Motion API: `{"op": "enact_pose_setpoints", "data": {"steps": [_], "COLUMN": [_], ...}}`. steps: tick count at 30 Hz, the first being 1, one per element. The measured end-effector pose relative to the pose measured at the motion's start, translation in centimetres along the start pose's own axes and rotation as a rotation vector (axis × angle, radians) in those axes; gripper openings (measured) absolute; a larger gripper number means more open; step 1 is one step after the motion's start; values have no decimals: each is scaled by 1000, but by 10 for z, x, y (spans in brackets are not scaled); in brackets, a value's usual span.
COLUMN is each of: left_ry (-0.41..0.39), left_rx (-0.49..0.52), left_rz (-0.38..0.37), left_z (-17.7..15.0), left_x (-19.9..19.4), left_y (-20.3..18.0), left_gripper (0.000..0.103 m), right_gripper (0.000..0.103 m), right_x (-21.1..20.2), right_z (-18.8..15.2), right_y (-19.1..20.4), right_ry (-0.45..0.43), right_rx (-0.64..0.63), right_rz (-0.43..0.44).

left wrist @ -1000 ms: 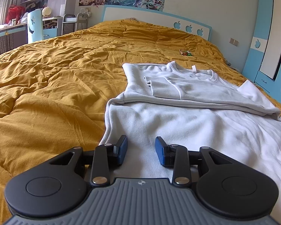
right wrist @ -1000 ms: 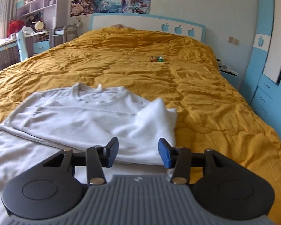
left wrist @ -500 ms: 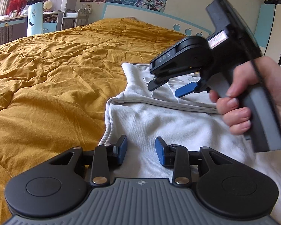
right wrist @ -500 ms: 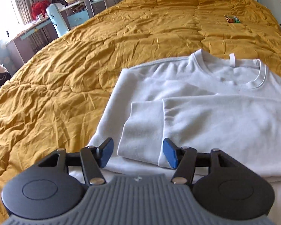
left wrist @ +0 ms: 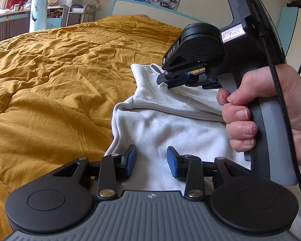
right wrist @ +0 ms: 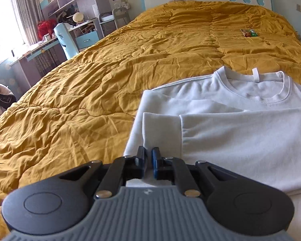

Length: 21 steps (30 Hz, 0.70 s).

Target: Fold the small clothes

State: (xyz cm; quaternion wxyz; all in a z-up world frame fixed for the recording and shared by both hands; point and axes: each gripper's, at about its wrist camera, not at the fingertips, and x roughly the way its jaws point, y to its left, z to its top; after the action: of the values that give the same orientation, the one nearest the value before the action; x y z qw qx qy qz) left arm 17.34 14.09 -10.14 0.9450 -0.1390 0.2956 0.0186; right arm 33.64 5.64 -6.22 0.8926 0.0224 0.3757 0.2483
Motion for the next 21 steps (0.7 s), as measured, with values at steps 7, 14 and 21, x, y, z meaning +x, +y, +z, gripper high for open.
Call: {"op": "enact_pose_setpoints", "data": {"steps": [7, 14, 21], "left_ry": [0, 1, 4], "left_rx": [2, 4, 6], "left_rz": [2, 4, 6], "left_z": [0, 0, 0], "left_x": [0, 0, 0], "left_y": [0, 0, 0], "left_gripper": [42, 42, 42], "right_gripper": [2, 11, 33], "right_x": [-3, 18, -7], "right_z": [1, -12, -10], "right_y": [8, -14, -19], "right_ry": [29, 124, 117], "right_rx": [23, 142, 135], "right_rz": [55, 43, 89]}}
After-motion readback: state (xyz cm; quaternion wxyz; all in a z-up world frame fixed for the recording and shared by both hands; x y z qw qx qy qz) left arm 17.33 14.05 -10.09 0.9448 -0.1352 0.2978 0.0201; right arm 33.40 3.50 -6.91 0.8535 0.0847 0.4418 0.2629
